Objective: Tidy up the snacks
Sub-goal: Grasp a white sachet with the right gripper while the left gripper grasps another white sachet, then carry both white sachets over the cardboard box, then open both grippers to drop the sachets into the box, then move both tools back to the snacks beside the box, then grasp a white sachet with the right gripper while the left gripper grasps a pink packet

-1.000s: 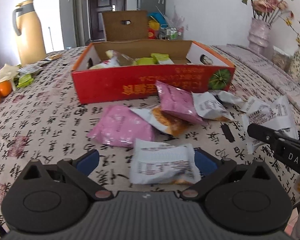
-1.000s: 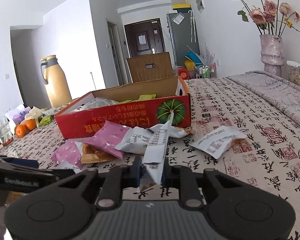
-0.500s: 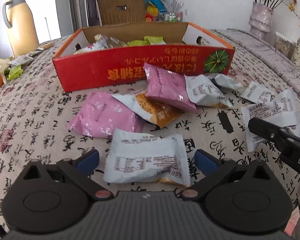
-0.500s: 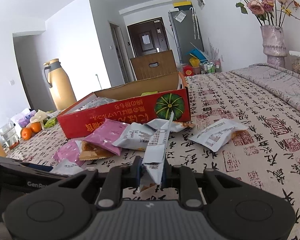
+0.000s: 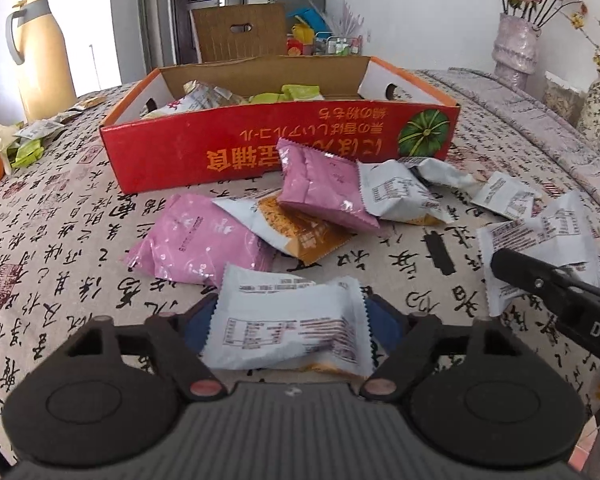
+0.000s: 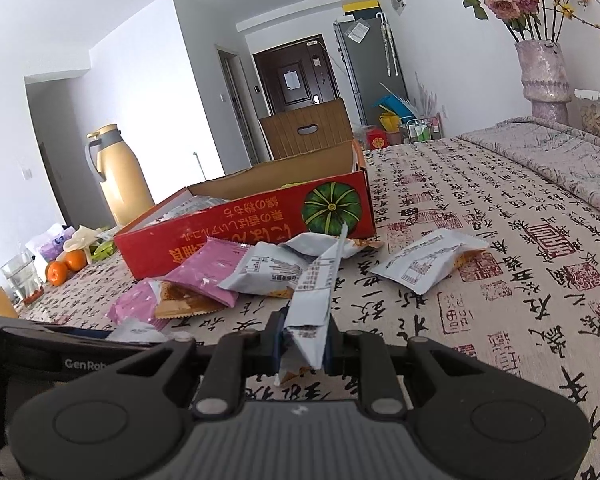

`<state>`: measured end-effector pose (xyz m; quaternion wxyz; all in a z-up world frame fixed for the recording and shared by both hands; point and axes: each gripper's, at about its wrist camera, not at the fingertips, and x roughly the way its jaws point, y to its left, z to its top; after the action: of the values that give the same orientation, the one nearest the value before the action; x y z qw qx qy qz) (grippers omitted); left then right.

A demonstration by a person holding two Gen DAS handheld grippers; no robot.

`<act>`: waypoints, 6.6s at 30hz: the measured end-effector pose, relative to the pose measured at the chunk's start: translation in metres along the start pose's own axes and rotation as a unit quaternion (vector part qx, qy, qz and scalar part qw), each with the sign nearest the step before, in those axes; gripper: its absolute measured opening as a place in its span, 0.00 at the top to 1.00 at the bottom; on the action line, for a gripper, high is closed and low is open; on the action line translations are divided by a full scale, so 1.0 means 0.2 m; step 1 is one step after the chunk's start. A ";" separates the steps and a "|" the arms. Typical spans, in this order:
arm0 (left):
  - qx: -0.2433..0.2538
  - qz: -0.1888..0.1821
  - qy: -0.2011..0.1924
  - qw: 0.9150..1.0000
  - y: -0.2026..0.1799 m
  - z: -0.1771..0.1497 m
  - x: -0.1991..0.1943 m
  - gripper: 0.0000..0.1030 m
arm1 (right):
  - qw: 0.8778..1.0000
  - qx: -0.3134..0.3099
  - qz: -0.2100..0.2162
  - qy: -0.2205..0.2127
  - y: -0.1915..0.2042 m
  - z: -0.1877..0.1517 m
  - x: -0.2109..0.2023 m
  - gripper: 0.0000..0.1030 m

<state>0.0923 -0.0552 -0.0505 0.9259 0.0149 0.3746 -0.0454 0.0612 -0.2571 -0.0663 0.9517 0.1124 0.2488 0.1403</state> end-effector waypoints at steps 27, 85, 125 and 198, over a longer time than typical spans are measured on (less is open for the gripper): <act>-0.014 -0.023 -0.034 0.999 0.08 -0.04 -0.13 0.81 | 1.000 -0.027 -0.009 -0.011 0.11 -0.01 -0.10 0.82; -0.038 -0.025 -0.124 0.991 0.29 0.80 0.34 0.81 | 0.993 -0.094 -0.039 -0.067 0.22 0.71 0.75 0.82; -0.065 0.041 -0.193 0.978 0.29 0.76 0.05 0.00 | 0.989 -0.072 -0.072 -0.106 0.18 0.74 0.49 0.00; -0.072 0.060 -0.076 0.993 0.35 0.22 -0.02 0.00 | 0.989 -0.100 -0.085 0.065 -0.26 0.28 0.24 0.46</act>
<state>0.1265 0.0130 -0.0160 0.9515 -0.0330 0.3036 0.0365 0.1407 -0.2992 -0.0540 0.9484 -0.0142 0.3036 0.0899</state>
